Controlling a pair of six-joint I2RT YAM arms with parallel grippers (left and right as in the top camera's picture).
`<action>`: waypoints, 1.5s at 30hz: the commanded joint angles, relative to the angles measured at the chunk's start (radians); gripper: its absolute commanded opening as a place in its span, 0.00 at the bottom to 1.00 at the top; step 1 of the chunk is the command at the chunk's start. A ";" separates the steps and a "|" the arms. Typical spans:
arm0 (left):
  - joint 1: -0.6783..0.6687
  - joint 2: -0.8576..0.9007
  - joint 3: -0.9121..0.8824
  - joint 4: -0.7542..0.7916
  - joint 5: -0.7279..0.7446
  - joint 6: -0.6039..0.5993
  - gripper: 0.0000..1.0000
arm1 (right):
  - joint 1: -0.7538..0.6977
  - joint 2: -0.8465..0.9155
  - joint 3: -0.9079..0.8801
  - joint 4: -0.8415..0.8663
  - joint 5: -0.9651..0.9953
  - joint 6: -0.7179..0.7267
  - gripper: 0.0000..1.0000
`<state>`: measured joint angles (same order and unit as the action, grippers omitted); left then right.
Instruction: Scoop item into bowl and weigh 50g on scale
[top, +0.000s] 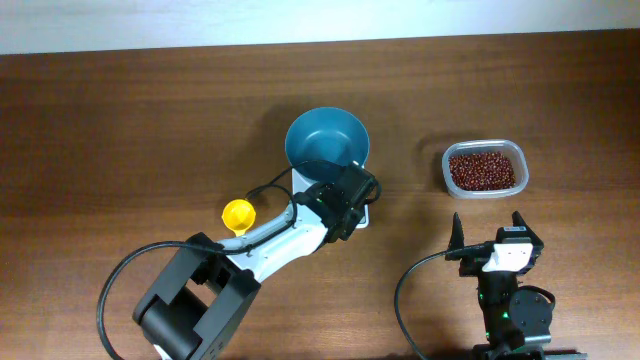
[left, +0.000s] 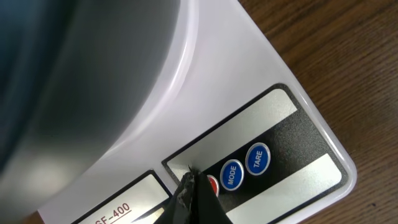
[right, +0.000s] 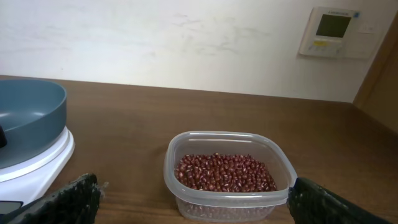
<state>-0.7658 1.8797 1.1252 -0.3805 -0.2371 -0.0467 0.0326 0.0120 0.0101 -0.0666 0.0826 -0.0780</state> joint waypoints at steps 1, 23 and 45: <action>-0.002 0.024 0.016 -0.001 -0.010 -0.014 0.00 | 0.006 -0.008 -0.005 -0.006 0.019 0.007 0.99; -0.002 0.052 0.016 -0.002 0.026 -0.036 0.00 | 0.006 -0.008 -0.005 -0.006 0.019 0.007 0.99; -0.002 -0.229 0.026 -0.127 0.005 -0.035 0.00 | 0.006 -0.008 -0.005 -0.006 0.019 0.006 0.99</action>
<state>-0.7658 1.6855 1.1484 -0.4698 -0.2203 -0.0727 0.0326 0.0120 0.0101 -0.0666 0.0826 -0.0780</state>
